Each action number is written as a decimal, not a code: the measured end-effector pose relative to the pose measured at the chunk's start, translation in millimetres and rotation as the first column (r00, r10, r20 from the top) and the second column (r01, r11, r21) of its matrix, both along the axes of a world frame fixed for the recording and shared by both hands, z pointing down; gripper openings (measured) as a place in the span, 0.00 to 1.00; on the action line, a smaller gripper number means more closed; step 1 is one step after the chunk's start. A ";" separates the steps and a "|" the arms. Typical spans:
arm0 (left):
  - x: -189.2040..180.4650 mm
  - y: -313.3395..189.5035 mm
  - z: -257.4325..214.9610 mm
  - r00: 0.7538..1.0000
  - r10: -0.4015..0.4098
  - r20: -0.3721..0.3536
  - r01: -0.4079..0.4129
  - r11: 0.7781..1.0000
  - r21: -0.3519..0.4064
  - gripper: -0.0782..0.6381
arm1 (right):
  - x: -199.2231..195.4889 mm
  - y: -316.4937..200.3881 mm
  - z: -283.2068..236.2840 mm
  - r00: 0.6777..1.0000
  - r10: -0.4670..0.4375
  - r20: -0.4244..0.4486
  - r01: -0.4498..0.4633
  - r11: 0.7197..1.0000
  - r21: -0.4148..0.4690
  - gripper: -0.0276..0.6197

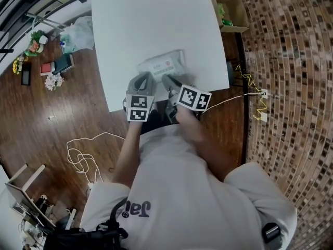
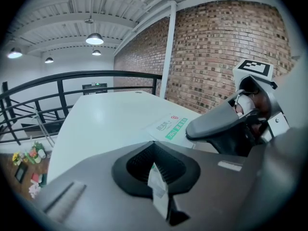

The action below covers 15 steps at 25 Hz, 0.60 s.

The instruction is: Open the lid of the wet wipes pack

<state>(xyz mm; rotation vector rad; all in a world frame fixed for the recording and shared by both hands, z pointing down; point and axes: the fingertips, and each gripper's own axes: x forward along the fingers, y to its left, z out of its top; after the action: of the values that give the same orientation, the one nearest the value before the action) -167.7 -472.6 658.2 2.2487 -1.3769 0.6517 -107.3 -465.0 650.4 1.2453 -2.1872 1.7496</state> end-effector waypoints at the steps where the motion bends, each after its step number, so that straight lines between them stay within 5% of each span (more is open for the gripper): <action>1: 0.0 -0.2 -0.2 1.000 0.001 0.001 -0.001 1.000 0.000 0.13 | -0.1 -0.2 -0.5 1.000 -0.001 0.001 0.001 1.000 -0.001 0.08; 10: 1.5 -1.5 0.6 1.000 0.009 0.007 -0.009 1.000 0.001 0.13 | 0.8 -2.1 -2.8 1.000 -0.012 0.008 0.012 1.000 -0.007 0.06; 15: 2.3 -1.1 1.0 1.000 0.004 0.006 -0.004 1.000 0.000 0.13 | -5.8 -15.9 -34.2 0.998 -0.049 0.029 0.046 0.994 0.100 0.06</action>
<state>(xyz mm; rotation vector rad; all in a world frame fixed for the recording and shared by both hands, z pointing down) -165.4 -473.7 659.2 2.2518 -1.3765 0.6605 -113.1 -480.9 616.2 1.1827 -2.3271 1.6735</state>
